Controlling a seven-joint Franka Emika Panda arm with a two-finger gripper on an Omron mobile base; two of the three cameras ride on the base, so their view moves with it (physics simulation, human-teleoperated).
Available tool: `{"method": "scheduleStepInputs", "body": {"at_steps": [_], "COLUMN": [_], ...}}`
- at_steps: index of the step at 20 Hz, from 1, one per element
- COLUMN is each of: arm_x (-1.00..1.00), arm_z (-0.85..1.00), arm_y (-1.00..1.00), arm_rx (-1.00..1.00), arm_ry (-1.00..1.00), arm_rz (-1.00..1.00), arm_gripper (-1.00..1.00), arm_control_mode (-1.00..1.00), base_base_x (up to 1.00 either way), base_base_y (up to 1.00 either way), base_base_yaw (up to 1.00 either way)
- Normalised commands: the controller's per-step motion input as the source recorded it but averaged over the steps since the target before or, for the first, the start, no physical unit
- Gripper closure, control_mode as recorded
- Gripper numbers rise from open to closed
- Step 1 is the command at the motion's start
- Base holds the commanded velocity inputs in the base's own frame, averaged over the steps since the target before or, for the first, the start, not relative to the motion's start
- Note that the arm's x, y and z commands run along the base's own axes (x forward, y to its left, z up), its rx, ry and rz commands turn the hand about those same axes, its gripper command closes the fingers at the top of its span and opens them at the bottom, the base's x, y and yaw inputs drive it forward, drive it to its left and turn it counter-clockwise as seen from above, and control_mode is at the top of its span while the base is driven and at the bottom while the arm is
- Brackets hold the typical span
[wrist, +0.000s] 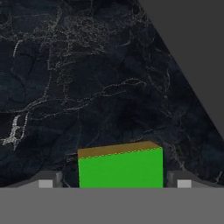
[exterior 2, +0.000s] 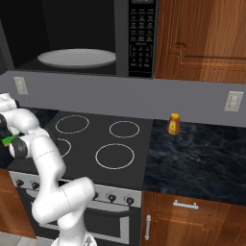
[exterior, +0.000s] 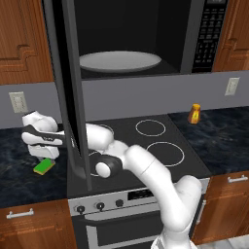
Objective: Place the sponge inside the microwave to prepare for sanitizing.
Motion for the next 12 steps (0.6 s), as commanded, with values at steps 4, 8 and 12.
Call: {"method": "scheduleStepInputs", "body": {"at_steps": [4,8,12], "arm_x": [-0.19,-0.24,-0.28], "arm_z": [-0.28,-0.29,-0.29], "arm_y": [0.0,0.0,-0.04], "arm_rx": [0.0,0.0,0.0], "arm_ry": [0.0,0.0,0.0], "arm_rz": [0.0,0.0,0.0], "arm_gripper": [-1.0,-1.0,-1.0], "arm_control_mode": [-1.0,-1.0,-1.0], "base_base_x": [0.0,0.0,0.0], "base_base_y": [0.0,0.0,0.0], "base_base_yaw": [0.0,0.0,0.0]}}
